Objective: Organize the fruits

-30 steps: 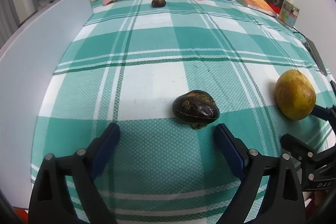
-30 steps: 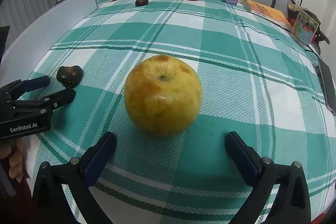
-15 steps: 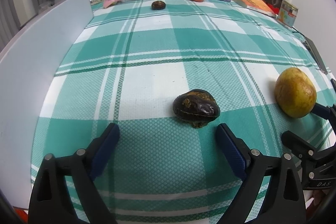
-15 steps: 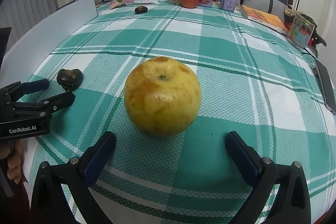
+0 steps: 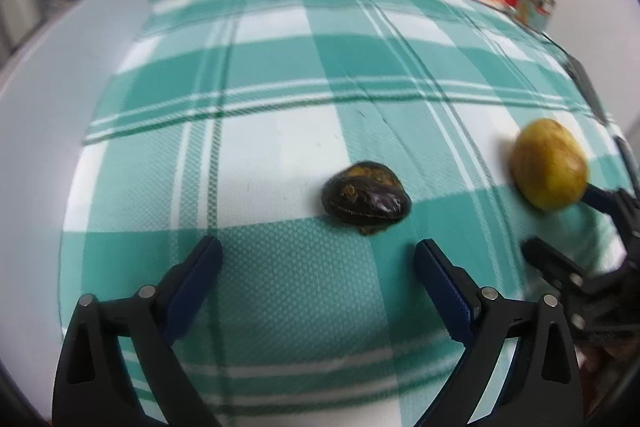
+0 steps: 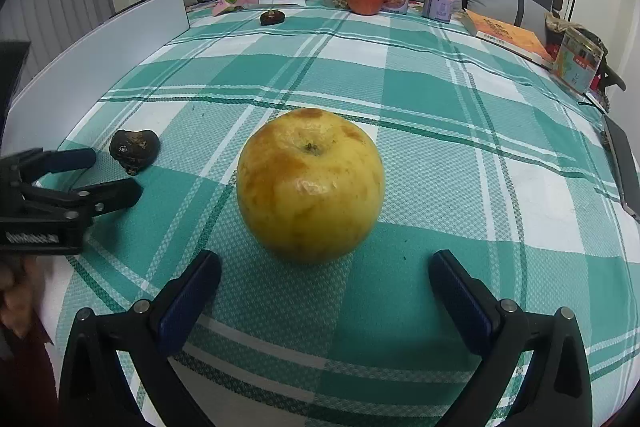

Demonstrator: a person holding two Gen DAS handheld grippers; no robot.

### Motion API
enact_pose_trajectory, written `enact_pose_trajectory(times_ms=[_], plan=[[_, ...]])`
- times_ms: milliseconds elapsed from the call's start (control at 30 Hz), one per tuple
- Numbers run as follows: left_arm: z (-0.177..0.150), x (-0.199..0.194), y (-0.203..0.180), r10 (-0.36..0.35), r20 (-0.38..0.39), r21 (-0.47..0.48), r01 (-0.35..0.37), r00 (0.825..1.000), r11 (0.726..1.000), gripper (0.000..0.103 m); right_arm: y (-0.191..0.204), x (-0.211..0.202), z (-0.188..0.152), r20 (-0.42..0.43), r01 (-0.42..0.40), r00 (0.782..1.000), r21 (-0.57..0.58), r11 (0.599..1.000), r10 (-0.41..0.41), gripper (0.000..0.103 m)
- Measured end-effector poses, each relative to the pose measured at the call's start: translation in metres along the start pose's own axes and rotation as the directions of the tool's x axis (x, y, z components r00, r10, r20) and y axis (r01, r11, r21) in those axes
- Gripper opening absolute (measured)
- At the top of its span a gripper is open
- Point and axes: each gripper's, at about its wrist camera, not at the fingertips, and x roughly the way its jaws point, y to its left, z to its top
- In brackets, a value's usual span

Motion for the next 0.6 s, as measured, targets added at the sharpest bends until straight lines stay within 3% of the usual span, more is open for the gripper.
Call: enact_pose_trajectory(times_ms=[100, 200, 333, 367, 433, 467, 500, 600], plan=[[0.002, -0.012, 0.016, -0.101, -0.005, -0.057, 0.101, 0.995, 0.993, 0.097, -0.001, -0.001, 0.000, -0.005, -0.009, 1.000, -0.002, 1.000, 0.009, 0.103], [0.008, -0.017, 0.011, -0.102, 0.005, -0.027, 0.102, 0.995, 0.994, 0.096, -0.004, -0.001, 0.007, -0.068, -0.031, 0.997, -0.004, 1.000, 0.030, 0.103], [0.019, -0.010, -0.020, -0.056, -0.005, 0.107, 0.056, 0.998, 0.993, 0.095, -0.021, -0.016, 0.033, -0.104, -0.129, 0.985, 0.078, 0.989, 0.136, 0.103], [0.022, -0.006, -0.026, -0.045, -0.007, 0.127, 0.045, 0.999, 0.991, 0.092, -0.021, -0.016, 0.039, -0.119, -0.142, 0.981, 0.079, 0.987, 0.150, 0.103], [0.027, 0.003, -0.028, -0.030, -0.032, 0.130, 0.033, 0.999, 0.991, 0.069, -0.021, -0.011, 0.052, -0.178, -0.168, 0.968, 0.075, 0.983, 0.179, 0.102], [0.028, 0.008, -0.028, -0.025, -0.052, 0.122, 0.031, 0.998, 0.992, 0.052, -0.020, -0.009, 0.056, -0.191, -0.172, 0.964, 0.075, 0.982, 0.184, 0.101], [0.030, 0.009, -0.027, -0.017, -0.048, 0.115, 0.022, 0.999, 0.993, 0.050, -0.018, -0.004, 0.061, -0.210, -0.179, 0.959, 0.069, 0.981, 0.190, 0.099], [0.032, 0.009, -0.020, -0.028, -0.039, 0.085, 0.031, 0.999, 0.996, 0.044, -0.010, 0.010, 0.066, -0.280, -0.174, 0.943, 0.037, 0.984, 0.177, 0.074]])
